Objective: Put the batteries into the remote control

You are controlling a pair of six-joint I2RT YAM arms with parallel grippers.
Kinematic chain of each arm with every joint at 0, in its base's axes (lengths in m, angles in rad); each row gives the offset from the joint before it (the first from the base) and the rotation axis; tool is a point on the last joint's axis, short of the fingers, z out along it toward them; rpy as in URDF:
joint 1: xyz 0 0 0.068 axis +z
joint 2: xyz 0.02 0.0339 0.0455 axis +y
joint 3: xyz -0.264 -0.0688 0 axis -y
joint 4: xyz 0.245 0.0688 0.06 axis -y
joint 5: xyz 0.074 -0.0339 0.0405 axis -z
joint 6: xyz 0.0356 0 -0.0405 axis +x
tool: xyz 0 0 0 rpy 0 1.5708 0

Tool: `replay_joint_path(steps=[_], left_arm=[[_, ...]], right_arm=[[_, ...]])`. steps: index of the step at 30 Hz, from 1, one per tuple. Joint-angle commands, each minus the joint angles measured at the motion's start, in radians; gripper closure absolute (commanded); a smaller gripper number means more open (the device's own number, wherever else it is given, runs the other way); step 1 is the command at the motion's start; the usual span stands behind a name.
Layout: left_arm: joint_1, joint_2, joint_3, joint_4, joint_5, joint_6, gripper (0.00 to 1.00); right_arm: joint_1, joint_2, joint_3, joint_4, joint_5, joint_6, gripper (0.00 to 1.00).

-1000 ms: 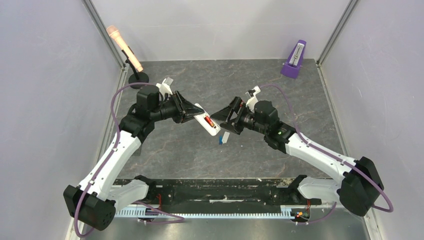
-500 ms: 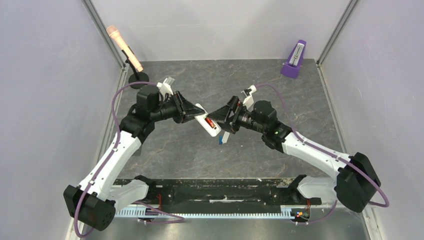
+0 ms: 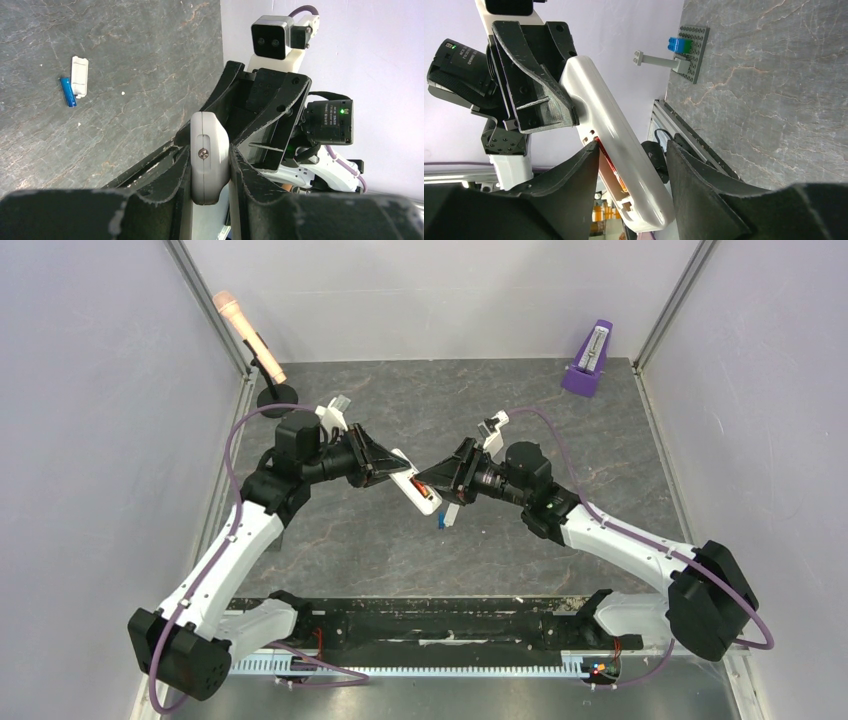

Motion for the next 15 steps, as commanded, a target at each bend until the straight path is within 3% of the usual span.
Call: replay_joint_path(steps=[1, 5, 8, 10, 15], left_arm=[[0.011, -0.012, 0.017, 0.105, 0.051, -0.033, 0.98], [0.025, -0.011, 0.017, 0.096, 0.052, -0.016, 0.98], [0.041, -0.010, 0.017, 0.047, 0.039, 0.072, 0.98], [0.053, -0.014, 0.014, -0.020, -0.007, 0.165, 0.98], [0.092, -0.051, -0.031, -0.082, -0.110, 0.333, 0.98]], right_arm=[[0.003, 0.004, -0.018, -0.066, 0.004, -0.066, 0.47], [0.002, -0.006, -0.006, -0.081, 0.016, -0.103, 0.42], [0.000, -0.021, 0.019, -0.087, 0.022, -0.111, 0.14], [-0.003, -0.035, 0.041, -0.095, 0.036, -0.133, 0.03], [-0.017, -0.053, 0.068, -0.167, 0.071, -0.207, 0.02]])
